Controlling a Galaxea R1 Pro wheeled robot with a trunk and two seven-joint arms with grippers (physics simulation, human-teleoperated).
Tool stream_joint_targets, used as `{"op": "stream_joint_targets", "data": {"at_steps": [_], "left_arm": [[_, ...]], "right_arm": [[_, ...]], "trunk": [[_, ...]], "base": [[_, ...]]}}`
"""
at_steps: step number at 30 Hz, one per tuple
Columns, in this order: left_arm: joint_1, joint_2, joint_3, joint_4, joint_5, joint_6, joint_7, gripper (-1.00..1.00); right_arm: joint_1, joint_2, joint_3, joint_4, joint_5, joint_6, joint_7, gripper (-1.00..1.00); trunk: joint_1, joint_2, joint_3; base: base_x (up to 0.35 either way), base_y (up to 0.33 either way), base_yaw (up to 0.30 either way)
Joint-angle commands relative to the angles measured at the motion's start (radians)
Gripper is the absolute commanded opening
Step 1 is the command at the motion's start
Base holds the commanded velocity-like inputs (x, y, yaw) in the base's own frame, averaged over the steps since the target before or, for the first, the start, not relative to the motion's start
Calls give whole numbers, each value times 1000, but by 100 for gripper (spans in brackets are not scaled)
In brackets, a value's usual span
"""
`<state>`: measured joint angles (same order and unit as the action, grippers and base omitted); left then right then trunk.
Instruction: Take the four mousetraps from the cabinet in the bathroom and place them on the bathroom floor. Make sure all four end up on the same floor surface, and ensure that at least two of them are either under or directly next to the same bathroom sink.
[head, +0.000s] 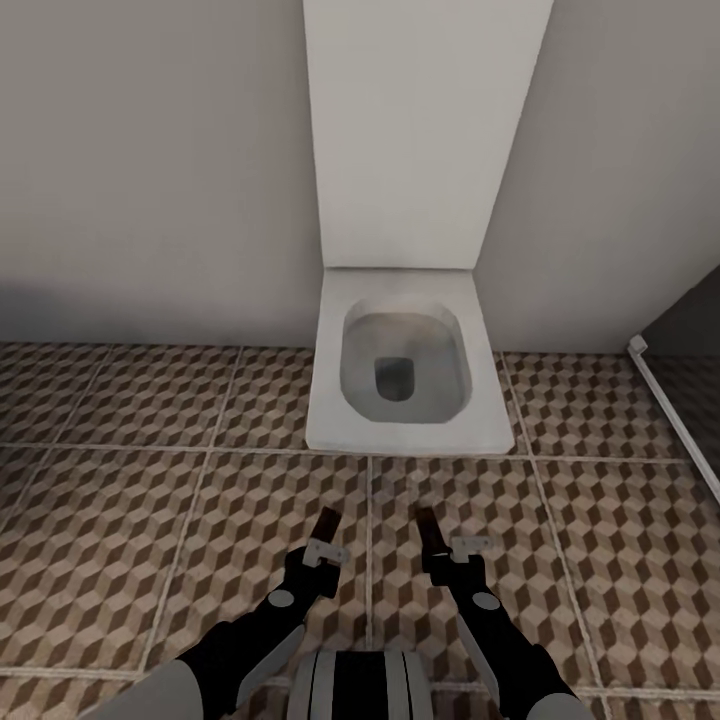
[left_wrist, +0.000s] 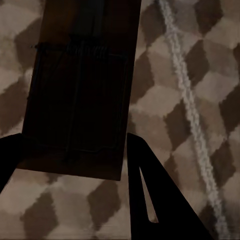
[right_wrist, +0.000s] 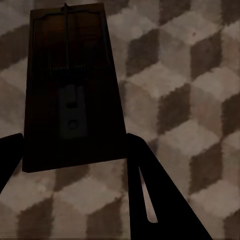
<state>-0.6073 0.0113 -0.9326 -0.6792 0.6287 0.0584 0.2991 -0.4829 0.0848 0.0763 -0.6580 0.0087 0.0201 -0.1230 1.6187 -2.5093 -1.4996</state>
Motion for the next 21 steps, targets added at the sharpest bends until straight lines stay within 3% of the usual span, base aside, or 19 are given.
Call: {"op": "stream_joint_targets", "data": {"at_steps": [1,8,14,21], "left_arm": [[-1,2,-7,-3,1,4,12,-100],[-1,36,-8,-12,0,-8,11,-100],[-1,64,-14,-12,0,-84,7,-100],[-2,68,-72,-5,1,-97,7,-100]], "right_arm": [[0,0,4,-1,-3,1,-7,-100],[0,0,4,0,-3,2,-7,-100],[0,0,5,0,-3,2,-7,-100],[0,0,4,0,-3,1,-7,-100]], "trunk": [[0,0,-1],[0,0,-1],[0,0,-1],[0,0,-1]], "base": [[0,0,0],[0,0,0],[0,0,0],[0,0,0]]}}
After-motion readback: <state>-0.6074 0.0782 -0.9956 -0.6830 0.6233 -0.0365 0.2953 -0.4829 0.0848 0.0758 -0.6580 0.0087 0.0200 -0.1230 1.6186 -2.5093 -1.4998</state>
